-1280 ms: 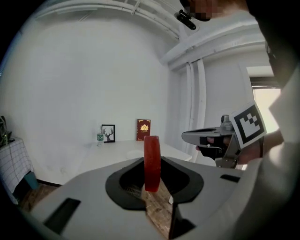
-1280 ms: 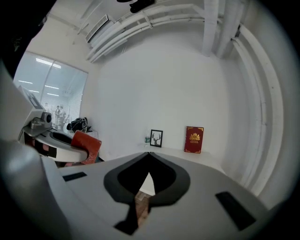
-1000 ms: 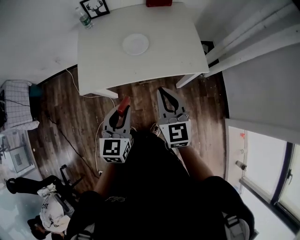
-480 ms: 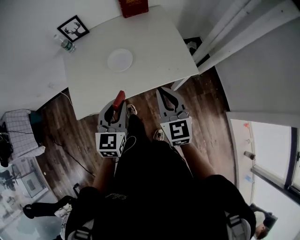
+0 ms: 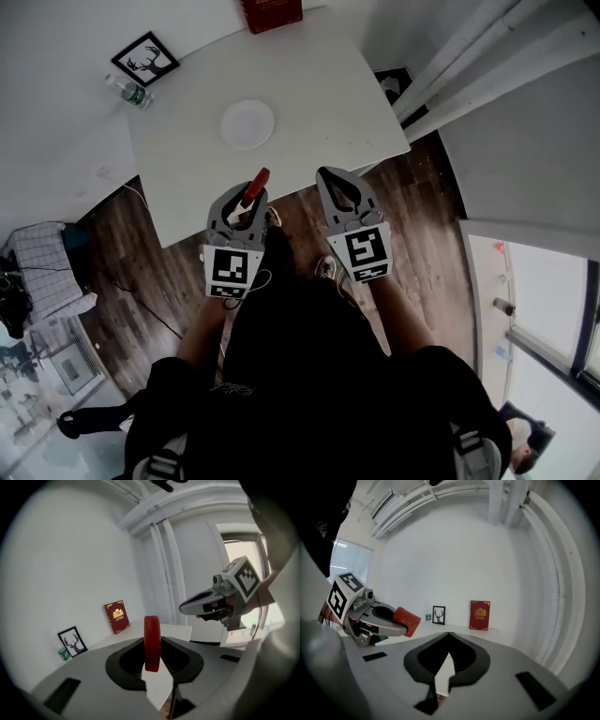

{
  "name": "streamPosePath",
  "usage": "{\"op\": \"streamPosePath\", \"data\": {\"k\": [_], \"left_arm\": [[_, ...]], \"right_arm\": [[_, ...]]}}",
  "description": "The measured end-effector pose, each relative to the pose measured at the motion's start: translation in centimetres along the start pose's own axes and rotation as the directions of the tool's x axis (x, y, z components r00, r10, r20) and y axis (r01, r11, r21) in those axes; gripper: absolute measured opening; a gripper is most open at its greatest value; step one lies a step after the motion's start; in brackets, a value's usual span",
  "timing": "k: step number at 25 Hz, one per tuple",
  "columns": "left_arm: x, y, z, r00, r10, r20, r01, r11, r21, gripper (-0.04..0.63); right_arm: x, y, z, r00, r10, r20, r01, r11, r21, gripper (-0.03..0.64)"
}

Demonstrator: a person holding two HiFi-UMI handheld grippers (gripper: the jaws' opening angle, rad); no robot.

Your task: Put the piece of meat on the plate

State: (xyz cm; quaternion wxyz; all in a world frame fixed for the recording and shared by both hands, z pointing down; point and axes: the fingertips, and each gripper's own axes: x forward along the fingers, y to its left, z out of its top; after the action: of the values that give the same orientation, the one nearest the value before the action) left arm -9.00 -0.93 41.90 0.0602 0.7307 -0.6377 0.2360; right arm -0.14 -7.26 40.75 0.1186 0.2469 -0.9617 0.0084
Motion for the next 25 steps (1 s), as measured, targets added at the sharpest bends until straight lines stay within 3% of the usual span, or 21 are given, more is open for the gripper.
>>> {"op": "streamPosePath", "data": {"k": [3,9,11,13,15,16,20,25], "left_arm": [[0.4,1.2,-0.4,0.999,0.019,-0.038,-0.015,0.994,0.11,0.089],[1.0,3.7,-1.5,0.994,0.066,-0.09,-0.044,0.972,0.23,0.089],[1.1,4.3,-2.0,0.989,0.091,-0.113,-0.049,0.941,0.335,0.089],[1.3,4.6,-2.7,0.983,0.121,-0.136,-0.043,0.88,0.472,0.089],[1.4,4.7,-3.2,0.979,0.136,-0.154,-0.026,0.824,0.565,0.089],[1.4,4.8,-3.4,0.978,0.136,-0.159,-0.019,0.815,0.579,0.089],[1.5,5.8,-4.2,0.975,0.137,-0.176,-0.015,0.828,0.561,0.089],[2.6,7.4,-5.3,0.97,0.138,-0.201,0.007,0.81,0.586,0.089]], "right_arm": [[1.6,0.6,-0.3,0.998,0.051,-0.028,-0.052,0.999,-0.017,0.021],[4.5,2.0,0.2,0.993,0.11,-0.046,-0.112,0.993,-0.033,0.021],[5.5,2.5,0.0,0.99,0.124,-0.061,-0.127,0.991,-0.049,0.021],[6.5,3.2,-0.5,0.985,0.149,-0.091,-0.158,0.983,-0.092,0.021],[7.1,3.7,-1.1,0.978,0.172,-0.116,-0.186,0.975,-0.122,0.021],[7.4,3.8,-1.2,0.976,0.182,-0.121,-0.196,0.973,-0.12,0.021],[8.3,4.4,-1.1,0.973,0.197,-0.116,-0.207,0.975,-0.083,0.021],[9.6,5.1,-1.6,0.97,0.202,-0.135,-0.214,0.974,-0.073,0.021]]}}
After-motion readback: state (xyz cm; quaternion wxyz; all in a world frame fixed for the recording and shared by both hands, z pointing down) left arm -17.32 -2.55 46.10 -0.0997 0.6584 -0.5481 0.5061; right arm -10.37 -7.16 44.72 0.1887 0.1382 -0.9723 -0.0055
